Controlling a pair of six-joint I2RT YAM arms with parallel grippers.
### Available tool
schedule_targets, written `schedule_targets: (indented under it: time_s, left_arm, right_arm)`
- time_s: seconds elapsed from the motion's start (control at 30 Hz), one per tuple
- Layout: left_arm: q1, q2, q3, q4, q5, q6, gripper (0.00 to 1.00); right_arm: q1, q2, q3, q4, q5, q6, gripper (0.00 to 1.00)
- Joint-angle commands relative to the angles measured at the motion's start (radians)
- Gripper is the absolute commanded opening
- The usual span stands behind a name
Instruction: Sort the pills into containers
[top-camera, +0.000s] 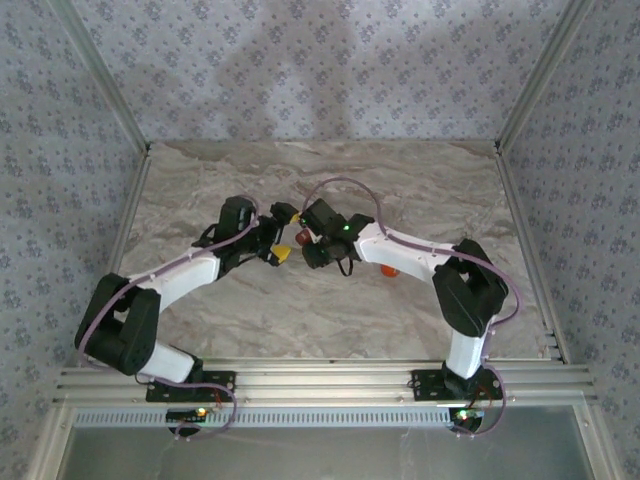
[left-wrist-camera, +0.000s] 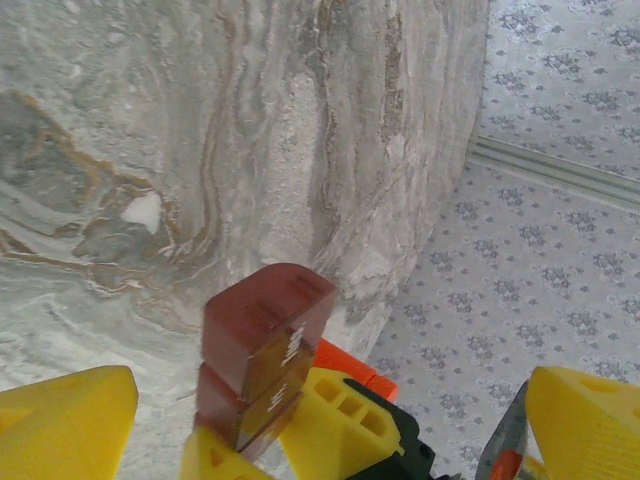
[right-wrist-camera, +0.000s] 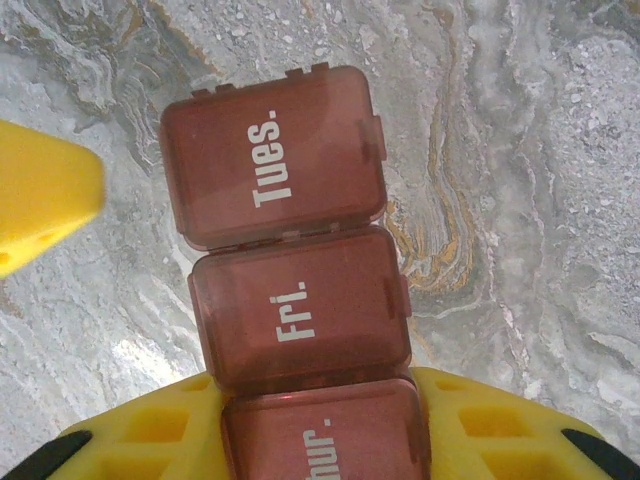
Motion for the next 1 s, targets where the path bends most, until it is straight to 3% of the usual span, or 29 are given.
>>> schedule_targets:
  time_s: [0.0,0.33,0.97]
  left_arm:
    - [-0.021,0.029,0.049,0.07,-0.025,-0.038,0.99]
    - [-0.036,0.071,0.07,0.155,-0.036,-0.096,0.99]
    - [-0.058,-0.021,0.107,0.135,-0.046,-0.13,0.99]
  right_arm:
    - [0.011,-0.037,-0.02,0.03,0.012,0.026,0.37]
    - [0.013,-0.032,-0.038,0.041,0.004,0.031,0.37]
    - [0.006,0.011,-0.031,0.037,-0.018,0.046,0.37]
